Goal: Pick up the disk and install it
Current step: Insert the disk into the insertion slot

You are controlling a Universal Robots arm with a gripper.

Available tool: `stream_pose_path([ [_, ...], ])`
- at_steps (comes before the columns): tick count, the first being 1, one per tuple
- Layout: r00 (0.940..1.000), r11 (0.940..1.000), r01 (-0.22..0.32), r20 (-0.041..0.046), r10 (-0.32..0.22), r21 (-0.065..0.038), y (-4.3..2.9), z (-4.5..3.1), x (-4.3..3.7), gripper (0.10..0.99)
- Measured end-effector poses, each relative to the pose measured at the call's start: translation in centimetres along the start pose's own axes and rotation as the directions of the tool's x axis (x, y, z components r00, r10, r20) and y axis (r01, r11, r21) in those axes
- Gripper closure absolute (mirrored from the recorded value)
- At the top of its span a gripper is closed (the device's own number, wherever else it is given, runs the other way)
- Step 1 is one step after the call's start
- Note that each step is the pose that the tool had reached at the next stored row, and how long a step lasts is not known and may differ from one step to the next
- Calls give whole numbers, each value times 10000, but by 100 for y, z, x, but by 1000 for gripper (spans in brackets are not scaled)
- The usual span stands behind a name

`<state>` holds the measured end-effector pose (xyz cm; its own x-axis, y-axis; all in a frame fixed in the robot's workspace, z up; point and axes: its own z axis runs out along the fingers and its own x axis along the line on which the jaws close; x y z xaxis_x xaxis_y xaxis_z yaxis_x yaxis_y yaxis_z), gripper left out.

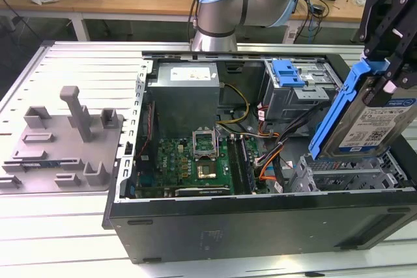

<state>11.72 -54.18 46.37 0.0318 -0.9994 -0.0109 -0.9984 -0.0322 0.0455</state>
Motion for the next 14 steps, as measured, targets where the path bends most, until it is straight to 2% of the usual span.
stream_pose_path([
  [14,10000,10000,-11,1,11,0,-8,50,3,718],
])
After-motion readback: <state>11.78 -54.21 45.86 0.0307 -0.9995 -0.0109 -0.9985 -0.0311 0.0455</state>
